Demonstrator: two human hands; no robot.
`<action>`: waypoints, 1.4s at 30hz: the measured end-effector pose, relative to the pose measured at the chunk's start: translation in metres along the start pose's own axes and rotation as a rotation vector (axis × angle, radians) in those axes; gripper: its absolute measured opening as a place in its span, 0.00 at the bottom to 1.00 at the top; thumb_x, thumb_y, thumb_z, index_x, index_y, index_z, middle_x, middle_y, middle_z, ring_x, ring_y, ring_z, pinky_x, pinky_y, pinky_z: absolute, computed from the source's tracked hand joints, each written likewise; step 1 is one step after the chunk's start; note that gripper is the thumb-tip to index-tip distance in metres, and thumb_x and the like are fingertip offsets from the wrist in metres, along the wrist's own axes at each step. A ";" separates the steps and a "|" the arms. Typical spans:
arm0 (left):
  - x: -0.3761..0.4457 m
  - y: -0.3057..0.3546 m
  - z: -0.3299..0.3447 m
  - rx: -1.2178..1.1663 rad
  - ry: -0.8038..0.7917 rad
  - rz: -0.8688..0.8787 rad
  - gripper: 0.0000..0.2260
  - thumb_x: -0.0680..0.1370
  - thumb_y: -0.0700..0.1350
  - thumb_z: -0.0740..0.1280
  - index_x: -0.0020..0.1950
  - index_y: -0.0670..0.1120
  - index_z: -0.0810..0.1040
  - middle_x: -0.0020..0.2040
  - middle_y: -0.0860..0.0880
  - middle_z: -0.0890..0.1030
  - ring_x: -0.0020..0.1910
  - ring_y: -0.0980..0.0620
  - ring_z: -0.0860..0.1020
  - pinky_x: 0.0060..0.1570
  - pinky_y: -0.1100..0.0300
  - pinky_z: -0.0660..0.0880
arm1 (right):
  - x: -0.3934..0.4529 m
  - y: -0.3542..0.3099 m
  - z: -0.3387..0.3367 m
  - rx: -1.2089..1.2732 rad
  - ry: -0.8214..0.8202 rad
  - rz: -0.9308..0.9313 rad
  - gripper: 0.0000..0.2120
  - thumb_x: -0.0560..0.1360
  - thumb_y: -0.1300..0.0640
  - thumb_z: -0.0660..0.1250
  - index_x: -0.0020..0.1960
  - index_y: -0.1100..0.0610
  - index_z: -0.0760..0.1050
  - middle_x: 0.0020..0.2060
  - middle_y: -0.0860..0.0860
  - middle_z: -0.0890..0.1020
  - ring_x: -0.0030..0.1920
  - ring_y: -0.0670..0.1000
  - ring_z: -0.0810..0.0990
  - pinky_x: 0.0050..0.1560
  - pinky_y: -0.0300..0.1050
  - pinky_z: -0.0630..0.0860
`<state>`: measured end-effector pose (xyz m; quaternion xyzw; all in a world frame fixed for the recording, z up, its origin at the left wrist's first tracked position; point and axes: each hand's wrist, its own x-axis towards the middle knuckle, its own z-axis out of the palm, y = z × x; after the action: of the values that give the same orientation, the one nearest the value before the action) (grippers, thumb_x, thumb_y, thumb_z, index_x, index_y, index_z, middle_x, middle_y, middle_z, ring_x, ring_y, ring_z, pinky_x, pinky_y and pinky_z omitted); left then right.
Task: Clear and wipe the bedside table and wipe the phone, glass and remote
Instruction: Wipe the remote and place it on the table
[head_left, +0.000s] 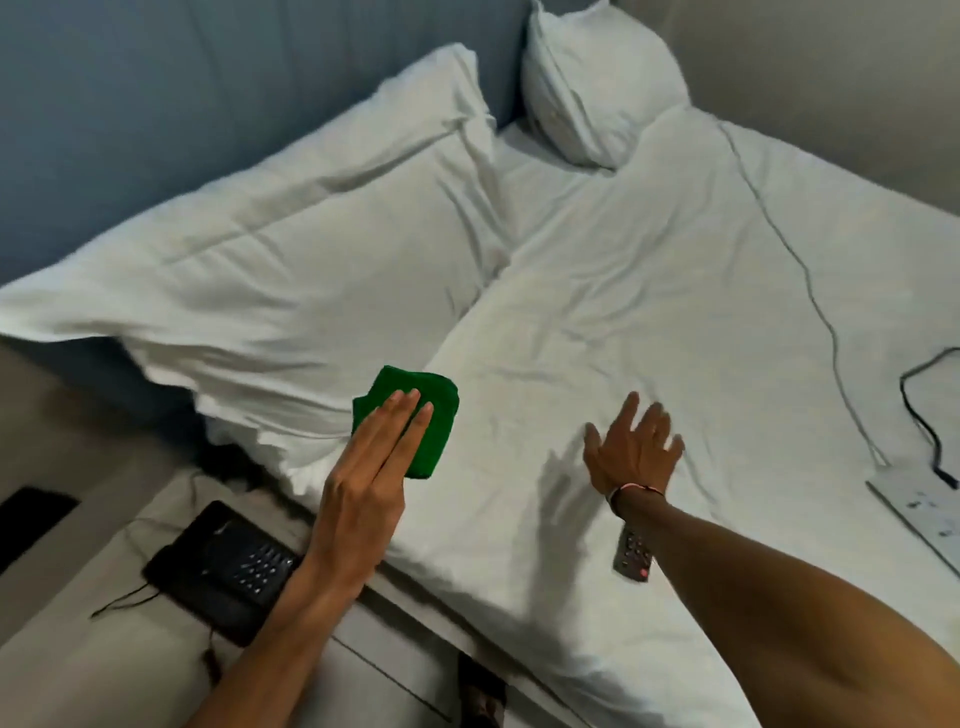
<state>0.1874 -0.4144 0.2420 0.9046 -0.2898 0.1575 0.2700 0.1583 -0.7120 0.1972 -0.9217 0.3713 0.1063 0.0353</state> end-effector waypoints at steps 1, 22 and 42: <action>0.007 0.006 0.011 0.000 0.010 0.009 0.34 0.66 0.17 0.66 0.70 0.36 0.74 0.71 0.40 0.74 0.72 0.42 0.72 0.67 0.42 0.74 | 0.007 0.014 0.003 0.020 -0.030 0.080 0.37 0.82 0.43 0.54 0.81 0.59 0.43 0.79 0.65 0.49 0.79 0.63 0.49 0.76 0.63 0.49; 0.004 0.000 0.064 -0.008 -0.021 0.064 0.22 0.78 0.25 0.60 0.71 0.36 0.74 0.71 0.39 0.75 0.73 0.41 0.72 0.69 0.42 0.72 | 0.018 0.066 0.085 0.553 -0.295 0.435 0.29 0.74 0.49 0.73 0.66 0.64 0.68 0.61 0.64 0.75 0.61 0.65 0.75 0.58 0.55 0.75; -0.068 -0.064 -0.181 0.286 0.379 -0.209 0.28 0.74 0.24 0.52 0.73 0.35 0.70 0.73 0.37 0.71 0.75 0.40 0.68 0.73 0.44 0.68 | -0.155 -0.236 -0.042 1.536 -1.562 -0.204 0.25 0.79 0.41 0.57 0.62 0.61 0.73 0.39 0.55 0.76 0.33 0.51 0.75 0.31 0.41 0.73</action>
<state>0.1504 -0.2355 0.3322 0.9130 -0.1137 0.3348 0.2037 0.2205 -0.4429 0.2689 -0.3595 0.1362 0.3973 0.8333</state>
